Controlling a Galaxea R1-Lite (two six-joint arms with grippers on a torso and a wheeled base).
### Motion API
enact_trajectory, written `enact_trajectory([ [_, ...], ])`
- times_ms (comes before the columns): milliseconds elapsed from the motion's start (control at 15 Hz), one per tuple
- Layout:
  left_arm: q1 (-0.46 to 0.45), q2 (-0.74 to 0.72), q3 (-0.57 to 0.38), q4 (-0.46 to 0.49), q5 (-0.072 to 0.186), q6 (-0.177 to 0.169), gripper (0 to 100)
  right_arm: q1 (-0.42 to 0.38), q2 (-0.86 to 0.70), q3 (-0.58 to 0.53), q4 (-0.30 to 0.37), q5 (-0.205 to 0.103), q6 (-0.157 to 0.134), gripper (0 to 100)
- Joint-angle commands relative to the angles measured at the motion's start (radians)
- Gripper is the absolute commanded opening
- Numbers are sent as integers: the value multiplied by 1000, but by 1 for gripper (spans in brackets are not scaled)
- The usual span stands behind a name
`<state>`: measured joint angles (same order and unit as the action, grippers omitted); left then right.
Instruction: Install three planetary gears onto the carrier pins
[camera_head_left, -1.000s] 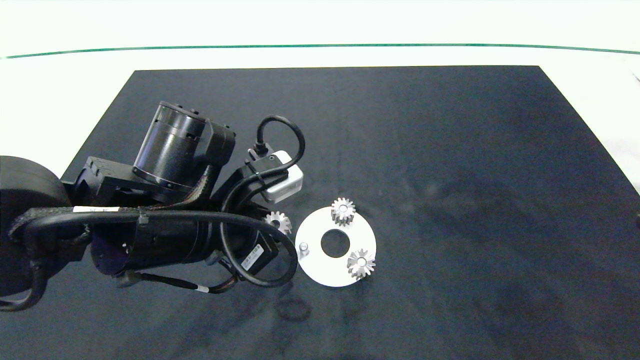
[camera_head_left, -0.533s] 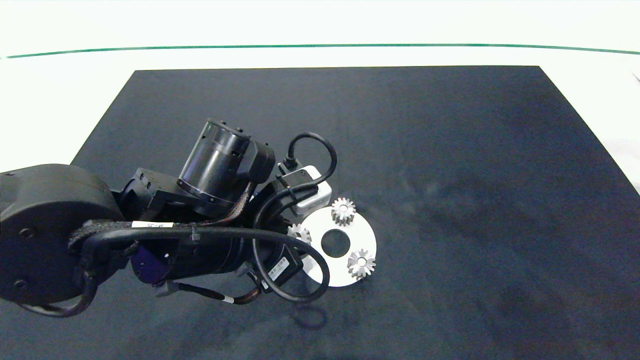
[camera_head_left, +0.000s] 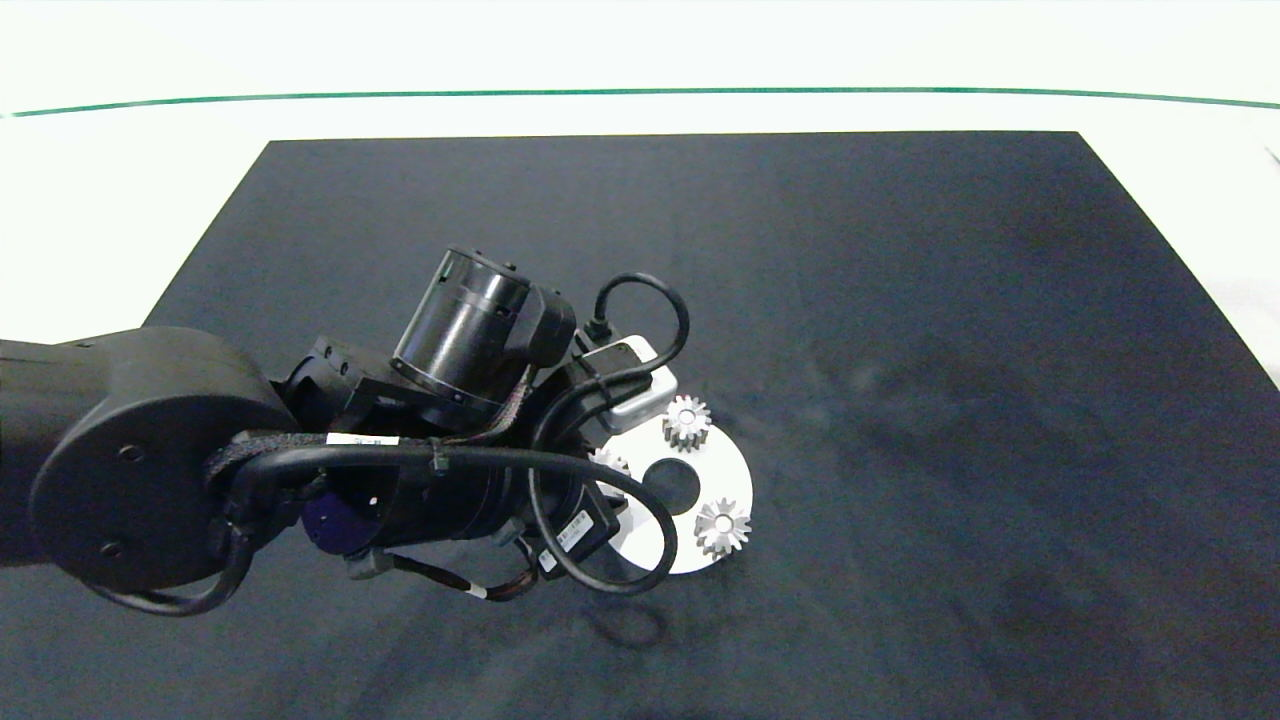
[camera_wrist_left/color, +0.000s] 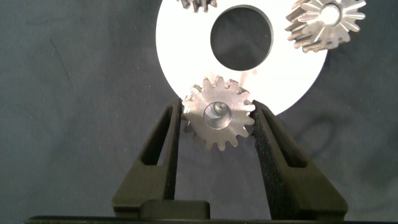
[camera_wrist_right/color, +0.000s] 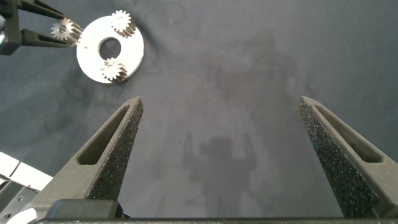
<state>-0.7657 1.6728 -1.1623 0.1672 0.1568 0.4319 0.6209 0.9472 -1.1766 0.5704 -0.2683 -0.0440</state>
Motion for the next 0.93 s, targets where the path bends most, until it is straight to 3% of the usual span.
enact_trajectory([
  [67, 0, 7, 7, 2, 1, 2, 28, 0, 5, 0, -4, -2, 0, 100],
  [933, 16, 12, 18, 2, 1, 4, 28, 0, -1, 2, -9, -2, 0, 100],
])
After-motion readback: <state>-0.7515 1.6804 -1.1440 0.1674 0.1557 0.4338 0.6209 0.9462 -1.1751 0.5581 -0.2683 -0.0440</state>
